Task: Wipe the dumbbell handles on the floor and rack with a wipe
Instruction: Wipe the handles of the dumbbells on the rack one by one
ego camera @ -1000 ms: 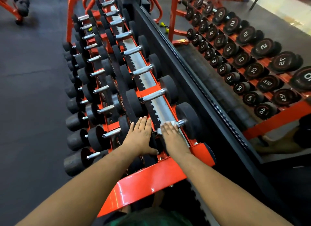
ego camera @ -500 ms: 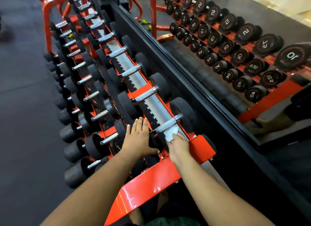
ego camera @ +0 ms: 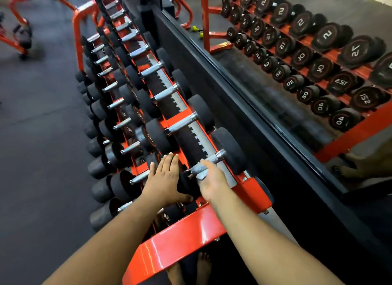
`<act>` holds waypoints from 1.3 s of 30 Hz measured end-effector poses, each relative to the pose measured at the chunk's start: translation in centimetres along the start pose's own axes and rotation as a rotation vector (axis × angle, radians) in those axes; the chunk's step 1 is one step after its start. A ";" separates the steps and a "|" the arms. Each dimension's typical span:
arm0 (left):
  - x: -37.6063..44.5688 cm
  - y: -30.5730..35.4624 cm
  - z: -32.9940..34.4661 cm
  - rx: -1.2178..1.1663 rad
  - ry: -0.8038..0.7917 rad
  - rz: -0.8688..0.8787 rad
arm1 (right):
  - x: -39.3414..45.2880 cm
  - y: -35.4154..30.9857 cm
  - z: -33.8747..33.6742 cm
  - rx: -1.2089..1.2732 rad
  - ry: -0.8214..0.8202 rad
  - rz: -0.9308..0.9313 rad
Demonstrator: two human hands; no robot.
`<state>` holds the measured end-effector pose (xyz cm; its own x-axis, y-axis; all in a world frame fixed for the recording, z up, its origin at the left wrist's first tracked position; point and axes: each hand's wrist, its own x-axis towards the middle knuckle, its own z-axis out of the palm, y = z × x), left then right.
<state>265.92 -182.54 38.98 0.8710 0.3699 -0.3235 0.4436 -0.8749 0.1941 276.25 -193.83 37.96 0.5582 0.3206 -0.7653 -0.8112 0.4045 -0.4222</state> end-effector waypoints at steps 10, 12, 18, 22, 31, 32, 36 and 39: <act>-0.4 0.6 -0.6 0.013 -0.026 -0.055 | 2.1 -2.5 1.6 -0.049 0.232 -0.142; -0.4 0.5 -0.5 0.006 -0.024 -0.045 | 3.0 -2.9 1.3 -0.051 0.210 -0.123; -0.5 0.3 -0.6 -0.008 -0.018 -0.019 | 2.4 -2.5 -0.3 0.107 0.094 -0.196; -0.5 0.1 -0.7 -0.017 -0.019 -0.008 | 2.6 -2.1 0.7 -0.028 0.120 -0.199; -0.4 0.1 -0.8 -0.007 -0.035 0.010 | 1.9 -2.3 0.7 -0.067 0.107 -0.208; -0.5 0.1 -0.8 -0.005 -0.039 0.013 | 2.4 -2.2 0.5 -0.059 0.068 -0.189; -0.5 0.0 -0.7 -0.017 -0.024 0.016 | 1.8 -1.9 0.4 -0.038 0.114 -0.179; -0.3 -0.1 -0.5 -0.019 -0.016 0.022 | 1.6 -2.1 0.3 -0.011 0.177 -0.193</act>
<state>265.71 -182.45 39.51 0.8771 0.3456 -0.3336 0.4285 -0.8767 0.2185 278.85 -193.90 37.77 0.6645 0.0827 -0.7427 -0.6948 0.4342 -0.5733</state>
